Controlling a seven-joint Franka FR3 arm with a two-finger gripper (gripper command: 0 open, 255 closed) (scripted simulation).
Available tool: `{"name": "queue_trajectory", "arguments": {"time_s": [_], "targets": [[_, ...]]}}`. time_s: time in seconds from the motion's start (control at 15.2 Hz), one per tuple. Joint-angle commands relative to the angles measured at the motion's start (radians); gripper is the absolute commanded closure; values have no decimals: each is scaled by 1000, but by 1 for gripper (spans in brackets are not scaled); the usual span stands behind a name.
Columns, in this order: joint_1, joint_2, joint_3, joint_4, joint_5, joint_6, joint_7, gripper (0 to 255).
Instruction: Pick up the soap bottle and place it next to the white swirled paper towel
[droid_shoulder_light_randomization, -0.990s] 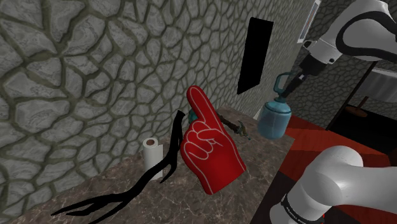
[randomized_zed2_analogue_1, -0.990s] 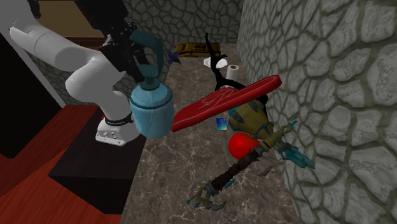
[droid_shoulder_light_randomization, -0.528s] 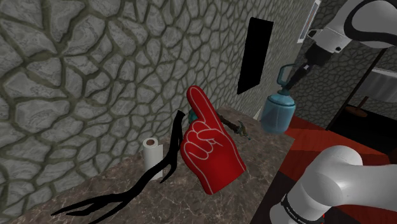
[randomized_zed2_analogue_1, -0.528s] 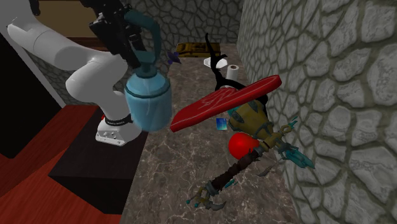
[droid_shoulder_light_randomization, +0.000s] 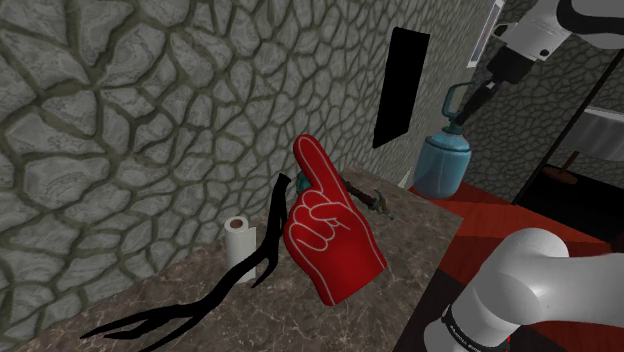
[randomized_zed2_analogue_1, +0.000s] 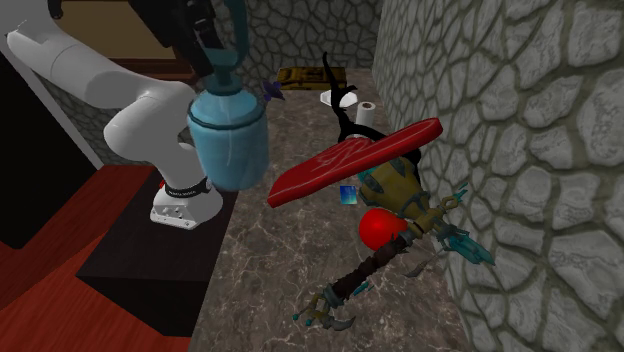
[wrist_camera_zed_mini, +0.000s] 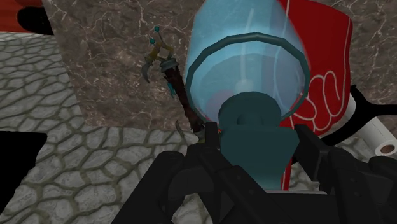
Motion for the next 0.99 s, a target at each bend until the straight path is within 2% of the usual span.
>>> {"name": "queue_trajectory", "arguments": {"time_s": [0.0,0.92], "targets": [[3,14,2,38,3,-22,-1,255],[31,141,12,315,29,-173,2,255]]}}
